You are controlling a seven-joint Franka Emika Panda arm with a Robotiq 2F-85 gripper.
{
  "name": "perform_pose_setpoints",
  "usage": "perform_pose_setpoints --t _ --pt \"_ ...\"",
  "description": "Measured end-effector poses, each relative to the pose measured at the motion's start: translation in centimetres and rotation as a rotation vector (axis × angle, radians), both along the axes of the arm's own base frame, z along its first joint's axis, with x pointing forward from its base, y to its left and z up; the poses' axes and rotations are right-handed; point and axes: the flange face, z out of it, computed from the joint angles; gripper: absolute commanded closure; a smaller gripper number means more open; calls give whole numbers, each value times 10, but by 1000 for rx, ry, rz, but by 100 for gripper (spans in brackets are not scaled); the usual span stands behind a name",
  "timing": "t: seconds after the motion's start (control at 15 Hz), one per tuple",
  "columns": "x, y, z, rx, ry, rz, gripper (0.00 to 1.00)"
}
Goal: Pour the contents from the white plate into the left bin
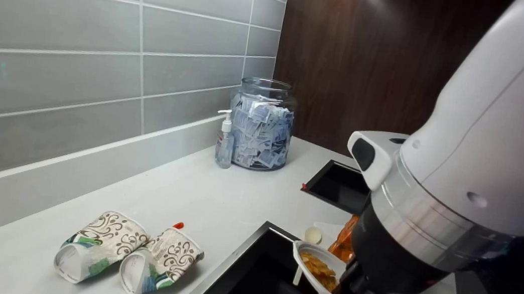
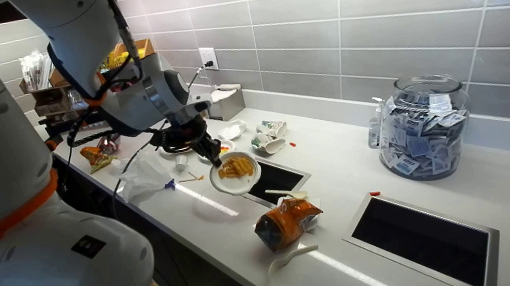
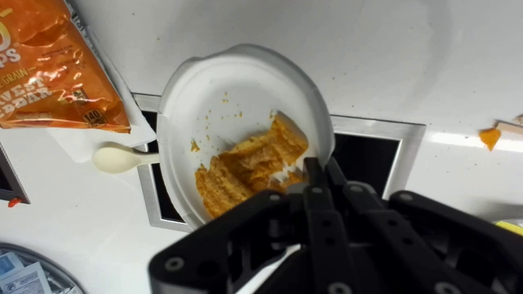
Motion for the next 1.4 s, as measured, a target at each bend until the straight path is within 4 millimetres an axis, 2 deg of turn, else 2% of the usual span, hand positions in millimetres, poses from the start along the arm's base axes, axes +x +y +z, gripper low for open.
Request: perform_pose_setpoints --t 0.6,1.4 --pt "20 7 15 -8 -56 41 99" --pt "47 16 16 13 -87 77 99"
